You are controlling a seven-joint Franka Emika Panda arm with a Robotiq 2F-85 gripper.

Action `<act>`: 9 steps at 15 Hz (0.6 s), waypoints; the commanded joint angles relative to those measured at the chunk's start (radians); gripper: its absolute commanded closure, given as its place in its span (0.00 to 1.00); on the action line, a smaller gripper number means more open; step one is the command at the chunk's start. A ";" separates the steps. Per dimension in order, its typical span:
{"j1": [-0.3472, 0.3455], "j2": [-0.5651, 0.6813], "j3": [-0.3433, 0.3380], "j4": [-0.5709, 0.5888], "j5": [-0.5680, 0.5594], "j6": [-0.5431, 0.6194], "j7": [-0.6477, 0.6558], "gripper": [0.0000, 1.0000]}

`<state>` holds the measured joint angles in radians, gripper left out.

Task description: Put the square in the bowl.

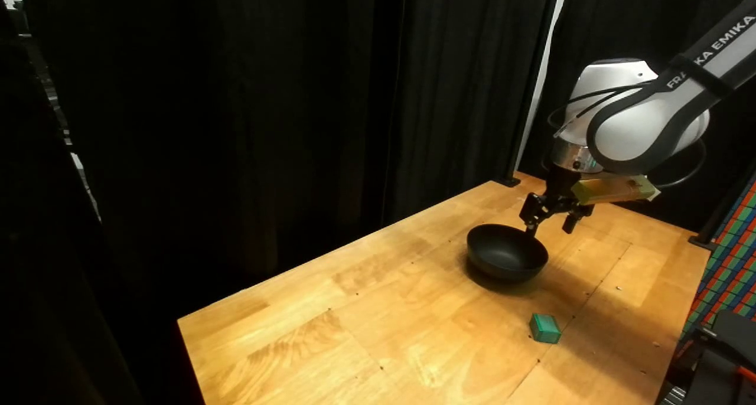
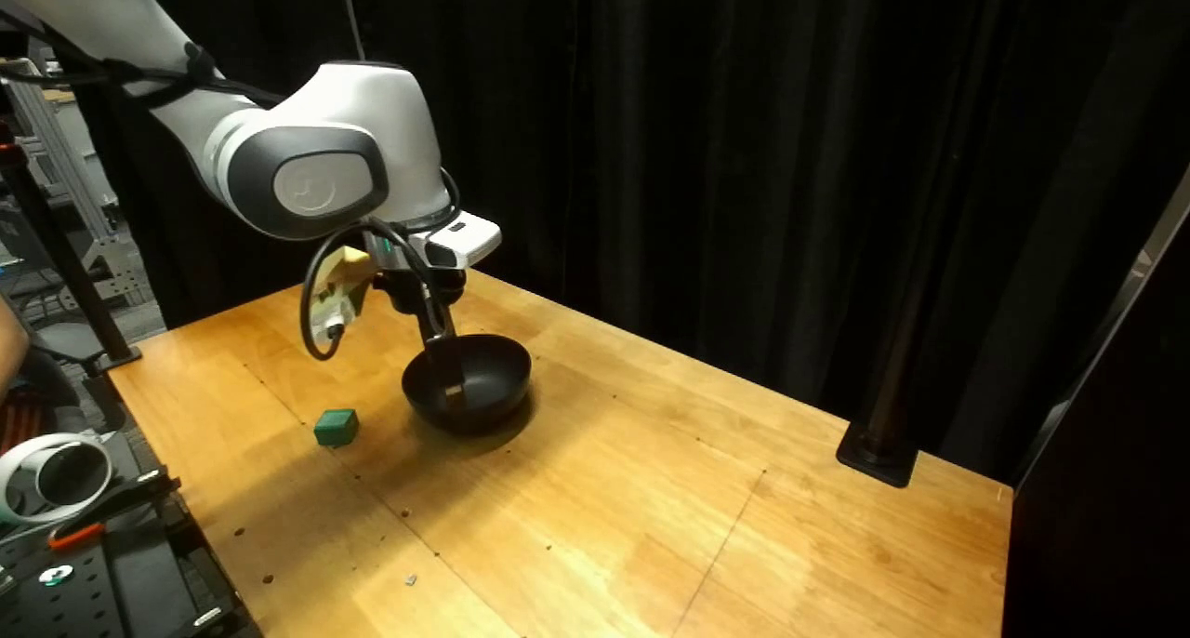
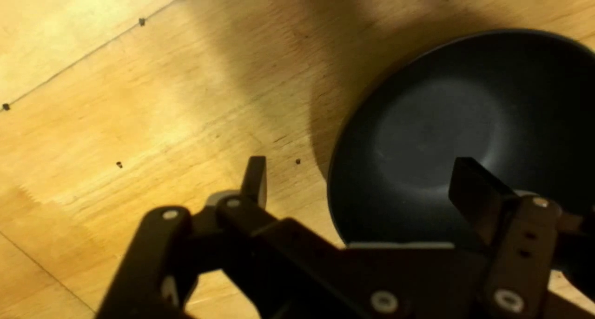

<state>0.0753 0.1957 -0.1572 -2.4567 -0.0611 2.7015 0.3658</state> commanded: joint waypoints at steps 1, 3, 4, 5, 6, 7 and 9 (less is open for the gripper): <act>-0.031 -0.129 0.079 -0.066 0.125 -0.097 -0.057 0.00; -0.025 -0.159 0.102 -0.089 0.148 -0.141 -0.052 0.00; -0.022 -0.167 0.118 -0.105 0.168 -0.160 -0.061 0.00; -0.017 -0.169 0.132 -0.128 0.182 -0.154 -0.059 0.00; -0.014 -0.173 0.146 -0.144 0.201 -0.155 -0.064 0.00; -0.009 -0.168 0.161 -0.169 0.221 -0.121 -0.064 0.00; 0.004 -0.157 0.193 -0.210 0.250 -0.073 -0.052 0.00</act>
<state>0.0680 0.0649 -0.0031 -2.5934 0.1301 2.5656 0.3319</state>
